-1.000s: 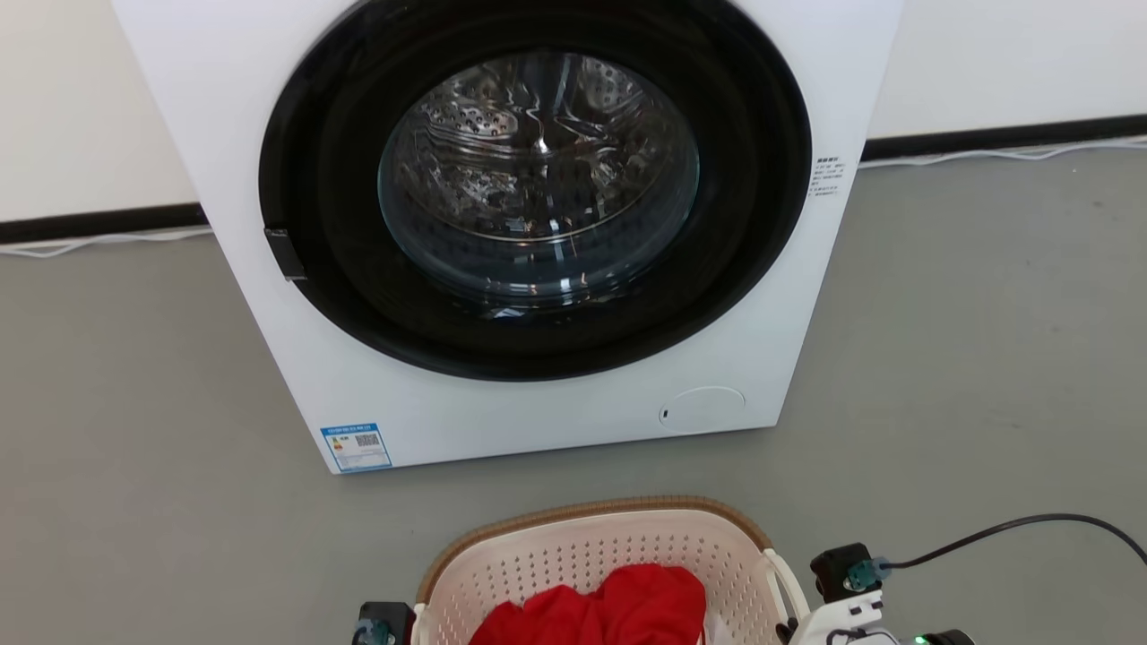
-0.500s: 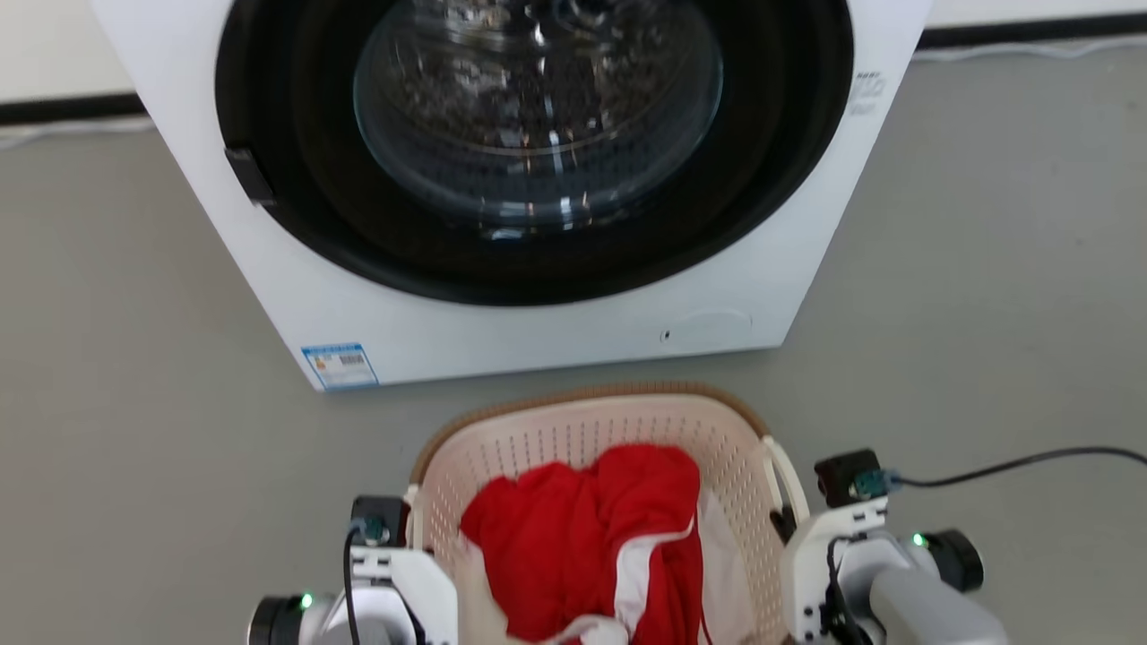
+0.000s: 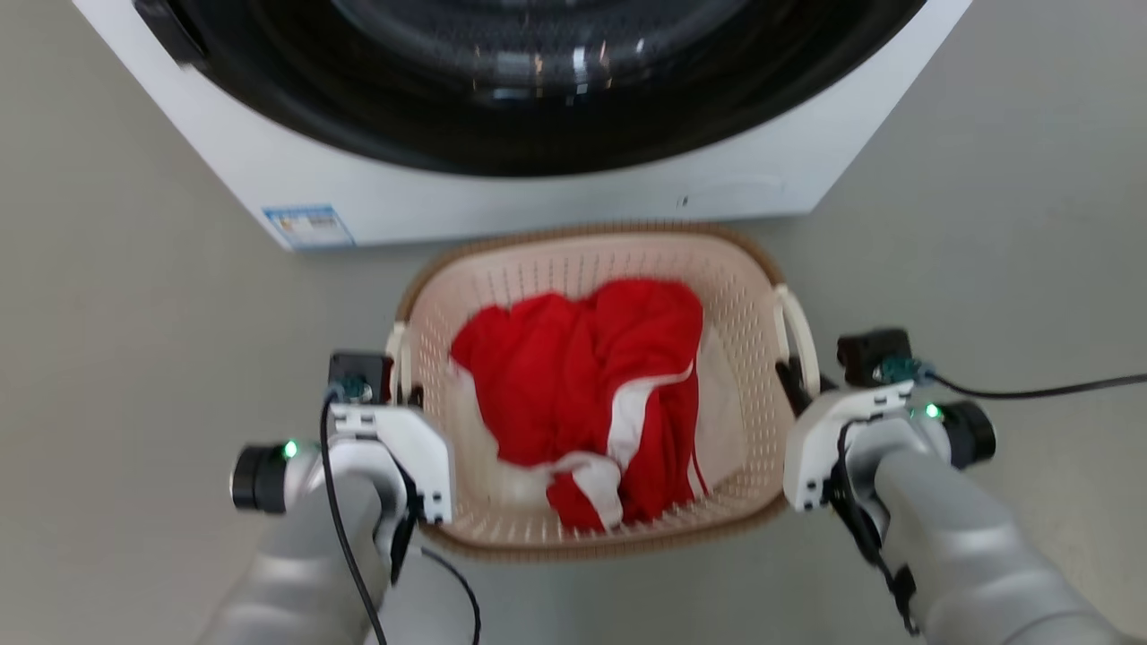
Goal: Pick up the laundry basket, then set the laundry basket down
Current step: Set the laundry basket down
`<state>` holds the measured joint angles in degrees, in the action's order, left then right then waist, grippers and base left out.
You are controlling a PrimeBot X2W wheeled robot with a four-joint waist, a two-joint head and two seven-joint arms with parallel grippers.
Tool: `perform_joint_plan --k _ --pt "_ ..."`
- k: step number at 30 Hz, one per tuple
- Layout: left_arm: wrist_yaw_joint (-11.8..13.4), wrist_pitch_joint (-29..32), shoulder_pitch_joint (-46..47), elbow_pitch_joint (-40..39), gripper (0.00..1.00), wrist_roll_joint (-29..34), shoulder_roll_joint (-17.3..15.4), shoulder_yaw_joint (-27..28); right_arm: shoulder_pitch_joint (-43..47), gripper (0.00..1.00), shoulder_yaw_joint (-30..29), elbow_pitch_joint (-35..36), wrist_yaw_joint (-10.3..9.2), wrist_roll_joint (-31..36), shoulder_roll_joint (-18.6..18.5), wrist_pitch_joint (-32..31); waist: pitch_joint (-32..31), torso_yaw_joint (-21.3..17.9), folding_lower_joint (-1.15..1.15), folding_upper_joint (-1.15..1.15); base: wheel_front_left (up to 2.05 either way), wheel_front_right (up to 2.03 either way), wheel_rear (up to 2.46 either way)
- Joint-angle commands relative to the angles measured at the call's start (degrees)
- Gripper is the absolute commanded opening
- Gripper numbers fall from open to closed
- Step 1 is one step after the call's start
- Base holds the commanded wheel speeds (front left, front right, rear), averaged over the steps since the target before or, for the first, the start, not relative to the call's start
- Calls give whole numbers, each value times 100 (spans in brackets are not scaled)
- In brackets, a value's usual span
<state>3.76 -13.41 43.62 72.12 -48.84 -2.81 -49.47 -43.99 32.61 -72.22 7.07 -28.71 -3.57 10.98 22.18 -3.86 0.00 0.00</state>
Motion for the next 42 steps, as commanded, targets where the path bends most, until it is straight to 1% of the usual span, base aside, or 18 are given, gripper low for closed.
perform_joint_plan --k 1,7,10,14,18,26,35,42 --pt "-90 -85 249 -107 0 119 -89 82 -145 0 58 65 42 119 69 154 490 48 0 0 0 0 0" --pt "-93 -150 826 -256 0 199 -189 203 -683 0 -199 16 42 339 69 357 1333 82 0 0 0 0 0" --pt "-34 -156 1095 -511 0 306 -286 333 -915 0 -363 47 42 504 61 393 1721 97 0 0 0 0 0" --pt "55 -157 1269 -839 0 511 -406 526 -1105 0 -697 394 42 790 -43 399 2170 86 0 0 0 0 0" --pt "98 -158 1343 -1081 0 717 -488 735 -1121 0 -1078 758 42 1137 -75 400 2485 76 0 0 0 0 0" --pt "117 -158 1365 -1363 0 1117 -548 1140 -980 0 -1733 1260 42 1775 -39 401 2832 54 0 0 0 0 0" --pt "86 -158 1471 -1454 0 1506 -572 1451 -891 0 -2101 1329 42 2132 32 401 3093 35 0 0 0 0 0" --pt "45 -159 1505 -1468 0 1783 -570 1678 -831 0 -2237 1391 42 2247 62 401 3222 2 0 0 0 0 0"
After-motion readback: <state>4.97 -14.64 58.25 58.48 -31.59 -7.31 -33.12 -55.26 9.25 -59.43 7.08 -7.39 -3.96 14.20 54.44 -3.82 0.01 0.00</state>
